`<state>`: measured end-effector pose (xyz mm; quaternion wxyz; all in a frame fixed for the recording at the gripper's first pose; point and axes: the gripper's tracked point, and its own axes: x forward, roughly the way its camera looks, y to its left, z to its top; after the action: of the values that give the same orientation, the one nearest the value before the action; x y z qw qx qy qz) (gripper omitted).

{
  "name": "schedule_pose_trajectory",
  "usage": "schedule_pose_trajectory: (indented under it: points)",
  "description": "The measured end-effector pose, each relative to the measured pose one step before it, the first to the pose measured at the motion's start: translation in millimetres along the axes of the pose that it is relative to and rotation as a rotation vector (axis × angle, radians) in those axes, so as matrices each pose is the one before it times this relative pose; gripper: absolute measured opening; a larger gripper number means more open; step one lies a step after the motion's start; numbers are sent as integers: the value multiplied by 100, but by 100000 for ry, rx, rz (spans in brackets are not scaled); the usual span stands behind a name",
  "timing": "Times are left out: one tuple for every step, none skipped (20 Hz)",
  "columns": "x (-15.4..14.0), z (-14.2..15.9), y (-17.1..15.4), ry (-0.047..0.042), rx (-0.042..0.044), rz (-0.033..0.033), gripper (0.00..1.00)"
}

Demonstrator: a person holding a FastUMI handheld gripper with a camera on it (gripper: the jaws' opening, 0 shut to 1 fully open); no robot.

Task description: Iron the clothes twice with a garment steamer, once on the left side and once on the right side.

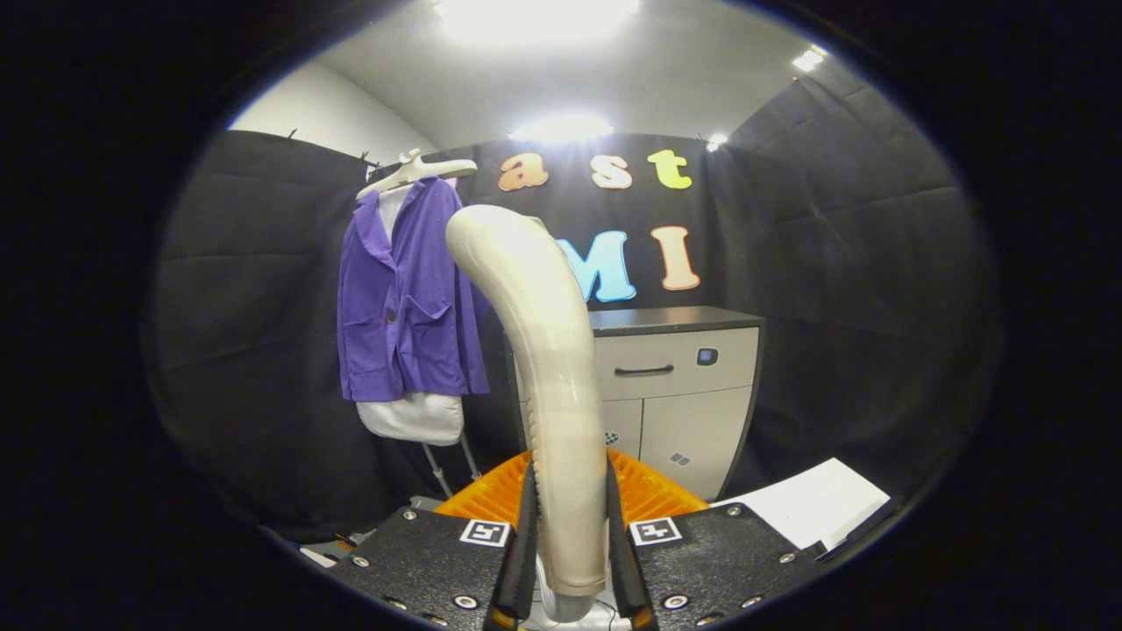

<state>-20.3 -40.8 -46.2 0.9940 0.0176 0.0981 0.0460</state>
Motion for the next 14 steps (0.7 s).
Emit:
schedule_pose_trajectory:
  points:
    - [-327,95,-583,-634,174,-1696,35]
    - [-87,601,-320,-1014,891,-1053,35]
    - [-173,643,-348,-1478,834,-1267,35]
    - [-37,519,-383,-574,177,-1482,35]
    - [99,615,-349,-1322,884,-1492,35]
    - [73,713,-101,-981,1238,-1362,35]
    - [54,172,85,-179,429,-408,35]
    - [49,317,225,-719,228,-6,35]
    - [190,352,189,-204,-91,-67,35]
    - [27,323,200,-459,-524,-43,35]
    - [59,138,189,-665,-499,33,35]
    - [42,30,333,-377,-710,273,35]
    - [0,-84,325,88,-371,216,35]
    - [-14,34,302,-255,-219,196,35]
